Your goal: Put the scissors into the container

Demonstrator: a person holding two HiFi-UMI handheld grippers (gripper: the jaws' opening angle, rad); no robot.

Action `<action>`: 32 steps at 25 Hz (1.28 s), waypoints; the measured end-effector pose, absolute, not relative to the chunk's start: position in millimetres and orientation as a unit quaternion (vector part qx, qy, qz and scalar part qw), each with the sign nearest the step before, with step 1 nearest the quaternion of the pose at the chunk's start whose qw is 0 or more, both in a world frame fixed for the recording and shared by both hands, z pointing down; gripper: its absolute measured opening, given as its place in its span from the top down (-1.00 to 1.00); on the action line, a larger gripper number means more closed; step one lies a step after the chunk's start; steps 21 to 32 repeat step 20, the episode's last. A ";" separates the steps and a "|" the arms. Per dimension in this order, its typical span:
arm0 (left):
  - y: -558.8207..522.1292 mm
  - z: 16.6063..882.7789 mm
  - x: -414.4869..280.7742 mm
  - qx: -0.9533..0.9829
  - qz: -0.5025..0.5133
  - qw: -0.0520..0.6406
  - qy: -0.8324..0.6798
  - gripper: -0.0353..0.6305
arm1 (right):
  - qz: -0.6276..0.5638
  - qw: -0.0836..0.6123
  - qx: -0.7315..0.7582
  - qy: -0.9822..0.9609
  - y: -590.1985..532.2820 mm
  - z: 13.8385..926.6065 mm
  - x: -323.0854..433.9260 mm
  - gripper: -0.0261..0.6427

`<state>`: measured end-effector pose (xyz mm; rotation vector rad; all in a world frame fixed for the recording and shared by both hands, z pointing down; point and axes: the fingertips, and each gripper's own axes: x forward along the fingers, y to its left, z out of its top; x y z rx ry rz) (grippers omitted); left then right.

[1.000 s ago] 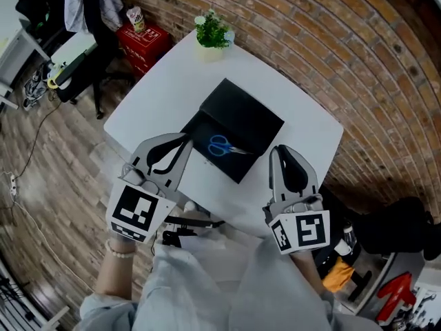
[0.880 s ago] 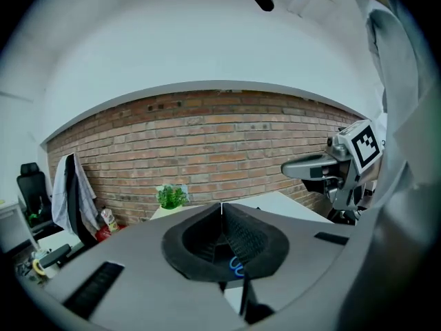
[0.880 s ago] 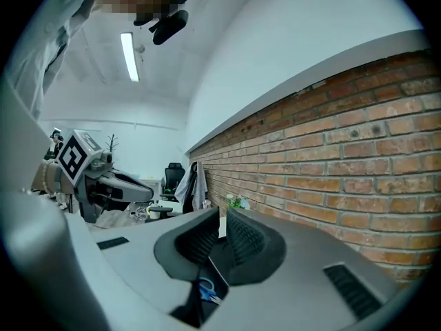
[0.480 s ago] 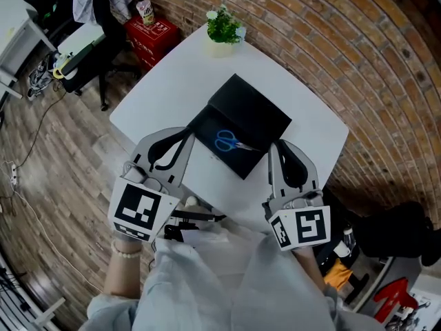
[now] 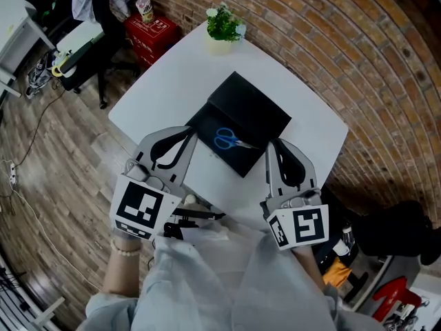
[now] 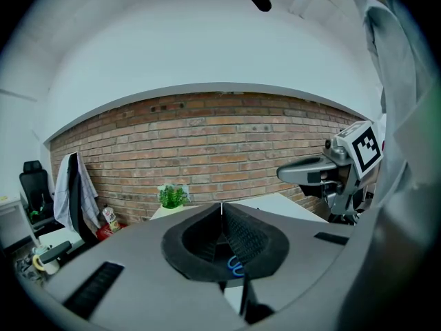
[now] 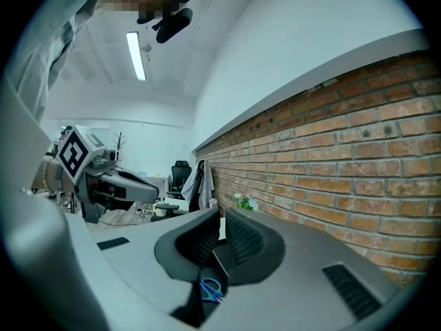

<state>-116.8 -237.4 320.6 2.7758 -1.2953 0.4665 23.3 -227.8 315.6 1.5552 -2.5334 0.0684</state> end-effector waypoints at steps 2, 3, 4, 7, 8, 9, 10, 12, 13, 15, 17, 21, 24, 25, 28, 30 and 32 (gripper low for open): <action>-236.9 321.3 -115.6 0.896 0.151 0.024 -0.416 0.83 | 0.024 0.085 0.522 -0.848 -227.4 315.9 24.1 0.76; -236.8 321.7 -115.0 0.897 0.152 0.024 -0.415 0.83 | 0.024 0.085 0.522 -0.848 -227.3 316.0 24.2 0.76; -236.9 322.2 -114.6 0.898 0.153 0.026 -0.413 0.83 | 0.024 0.086 0.522 -0.848 -227.4 316.1 24.2 0.76; -237.5 324.1 -114.6 0.898 0.156 0.029 -0.410 0.83 | 0.026 0.089 0.522 -0.848 -228.1 316.6 23.5 0.76; -237.5 324.6 -114.1 0.898 0.157 0.030 -0.410 0.83 | 0.027 0.089 0.522 -0.848 -228.2 316.9 23.7 0.76; -237.2 325.2 -113.3 0.898 0.157 0.031 -0.409 0.83 | 0.027 0.089 0.522 -0.848 -228.1 317.2 24.3 0.76; -236.6 325.8 -112.4 0.898 0.157 0.031 -0.409 0.83 | 0.027 0.089 0.522 -0.848 -227.7 317.7 24.9 0.76; -234.9 326.8 -111.5 0.899 0.158 0.031 -0.408 0.83 | 0.027 0.090 0.522 -0.848 -225.9 318.5 25.3 0.76; -234.2 327.0 -111.4 0.899 0.157 0.031 -0.407 0.83 | 0.026 0.091 0.522 -0.848 -225.0 318.6 25.0 0.75; -233.7 327.1 -111.5 0.900 0.157 0.030 -0.407 0.83 | 0.023 0.095 0.521 -0.848 -224.2 318.4 23.8 0.76; -234.3 327.3 -111.8 0.900 0.157 0.030 -0.406 0.83 | 0.021 0.097 0.520 -0.848 -224.8 318.1 22.2 0.76; -235.2 328.5 -111.7 0.900 0.159 0.030 -0.405 0.83 | 0.019 0.098 0.519 -0.849 -225.5 317.6 20.6 0.76; -235.2 328.5 -111.7 0.900 0.159 0.030 -0.405 0.83 | 0.019 0.098 0.519 -0.849 -225.5 317.6 20.6 0.76; -235.2 328.5 -111.7 0.900 0.159 0.030 -0.405 0.83 | 0.019 0.098 0.519 -0.849 -225.5 317.6 20.6 0.76; -235.2 328.5 -111.7 0.900 0.159 0.030 -0.405 0.83 | 0.019 0.098 0.519 -0.849 -225.5 317.6 20.6 0.76; -235.2 328.5 -111.7 0.900 0.159 0.030 -0.405 0.83 | 0.019 0.098 0.519 -0.849 -225.5 317.6 20.6 0.76; -235.2 328.5 -111.7 0.900 0.159 0.030 -0.405 0.83 | 0.019 0.098 0.519 -0.849 -225.5 317.6 20.6 0.76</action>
